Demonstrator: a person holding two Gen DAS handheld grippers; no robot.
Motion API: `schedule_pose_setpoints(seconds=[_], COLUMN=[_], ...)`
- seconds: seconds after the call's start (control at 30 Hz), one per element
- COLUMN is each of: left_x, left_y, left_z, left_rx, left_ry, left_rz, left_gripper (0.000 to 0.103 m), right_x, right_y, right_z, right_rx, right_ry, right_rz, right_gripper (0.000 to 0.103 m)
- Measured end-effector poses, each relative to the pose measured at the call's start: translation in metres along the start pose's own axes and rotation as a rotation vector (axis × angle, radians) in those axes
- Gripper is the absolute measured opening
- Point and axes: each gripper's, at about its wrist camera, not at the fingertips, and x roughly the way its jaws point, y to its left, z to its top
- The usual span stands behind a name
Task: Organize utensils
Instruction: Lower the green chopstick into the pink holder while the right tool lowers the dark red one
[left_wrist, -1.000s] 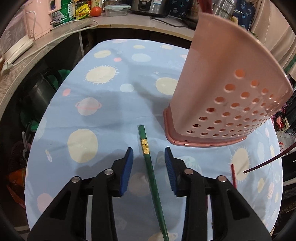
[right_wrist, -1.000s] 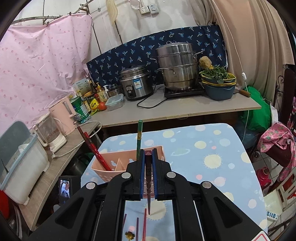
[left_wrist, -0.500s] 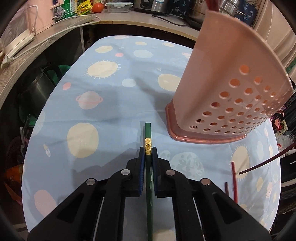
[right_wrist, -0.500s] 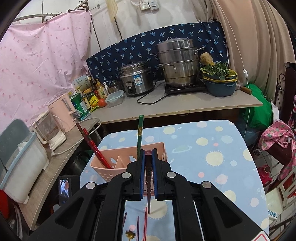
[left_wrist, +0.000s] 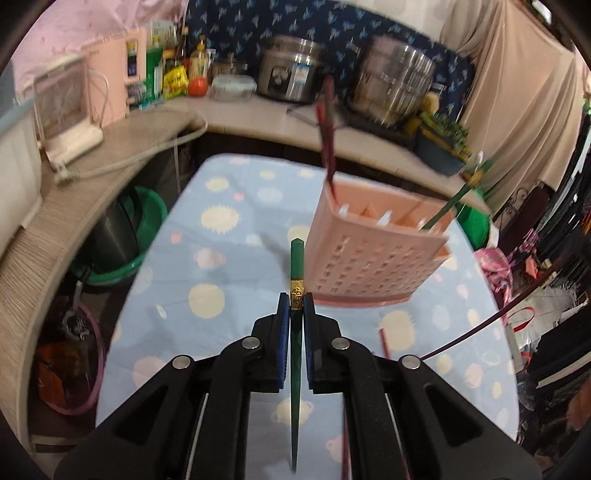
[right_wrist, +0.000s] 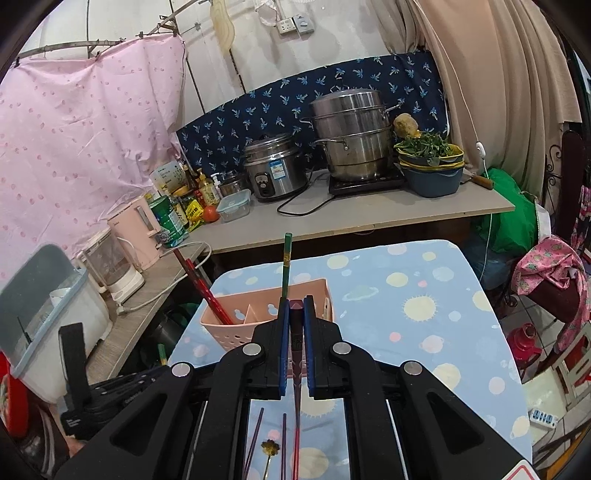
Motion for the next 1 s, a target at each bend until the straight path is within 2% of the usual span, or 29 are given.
schedule_pose_setpoints(seconds=[0.2, 0.43, 0.77, 1.0], left_x=[-0.067, -0.111, -0.109, -0.071], left_y=[-0.019, -0.055, -0.068, -0.062], left_z=[0.038, 0.091, 0.144, 0.148], left_rx=[0.030, 0.082, 0.070, 0.050], left_ry=[-0.160, -0.329, -0.411, -0.392], left_rz=[-0.052, -0.063, -0.034, -0.019], left_gripper=[0.007, 0.007, 0.007, 0.007], right_x=[-0.021, -0.020, 0.012, 0.049], right_y=[0.009, 0.024, 0.039, 0.034], right_z=[0.025, 0.067, 0.102, 0.095], right_rx=[-0.007, -0.012, -0.015, -0.005], right_ry=[-0.071, -0.131, -0.168, -0.116], right_rz=[0.049, 0.115, 0.126, 0.114], right_gripper=[0.007, 0.007, 0.007, 0.007])
